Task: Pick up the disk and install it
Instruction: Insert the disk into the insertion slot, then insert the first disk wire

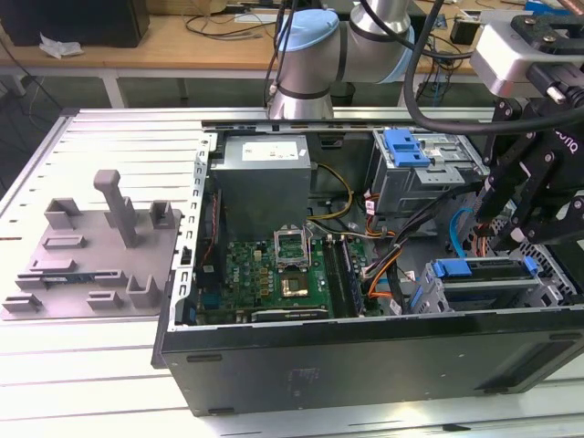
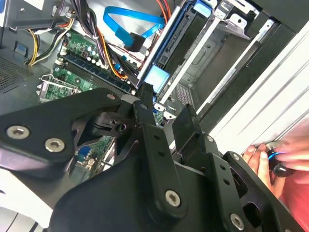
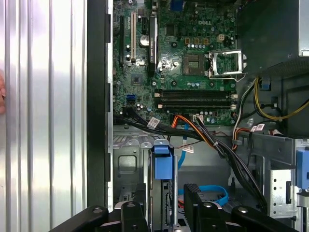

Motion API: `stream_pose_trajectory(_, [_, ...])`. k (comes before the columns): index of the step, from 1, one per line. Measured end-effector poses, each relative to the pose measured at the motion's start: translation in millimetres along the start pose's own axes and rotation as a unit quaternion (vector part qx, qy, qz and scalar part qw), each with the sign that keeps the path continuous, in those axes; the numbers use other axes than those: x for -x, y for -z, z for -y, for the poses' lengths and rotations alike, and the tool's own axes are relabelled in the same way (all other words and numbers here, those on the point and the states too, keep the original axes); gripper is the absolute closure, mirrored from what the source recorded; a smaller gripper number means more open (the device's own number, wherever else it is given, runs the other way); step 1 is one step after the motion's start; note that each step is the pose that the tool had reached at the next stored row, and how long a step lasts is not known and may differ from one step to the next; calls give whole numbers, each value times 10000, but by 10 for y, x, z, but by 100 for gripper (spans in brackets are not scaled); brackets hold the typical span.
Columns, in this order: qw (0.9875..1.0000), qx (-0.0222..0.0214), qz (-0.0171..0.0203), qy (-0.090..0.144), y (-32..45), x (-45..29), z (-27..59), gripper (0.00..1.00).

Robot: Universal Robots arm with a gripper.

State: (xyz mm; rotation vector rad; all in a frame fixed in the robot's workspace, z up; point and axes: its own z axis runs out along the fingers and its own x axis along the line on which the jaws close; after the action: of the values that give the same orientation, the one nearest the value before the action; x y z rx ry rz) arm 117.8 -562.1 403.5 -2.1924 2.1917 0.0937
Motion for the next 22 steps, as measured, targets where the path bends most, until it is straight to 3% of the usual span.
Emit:
stream_pose_trajectory(13, [10000,-6,-2,1,-1,1,0,56])
stream_pose_trajectory(14, [10000,-3,-30,-1,-1,9,0,56])
stream_pose_trajectory(15, [9999,6,-127,-3,1,35,0,56])
stream_pose_trajectory(16, [9998,9,-191,-3,1,54,1,56])
stream_pose_trajectory(17, [9997,10,-231,-4,1,66,1,56])
stream_pose_trajectory(19, [9994,13,-350,-5,-2,122,2,56])
stream_pose_trajectory(20, [9993,13,-386,-6,-3,148,3,56])
stream_pose_trajectory(22, [9986,12,-535,-9,-11,270,5,56])
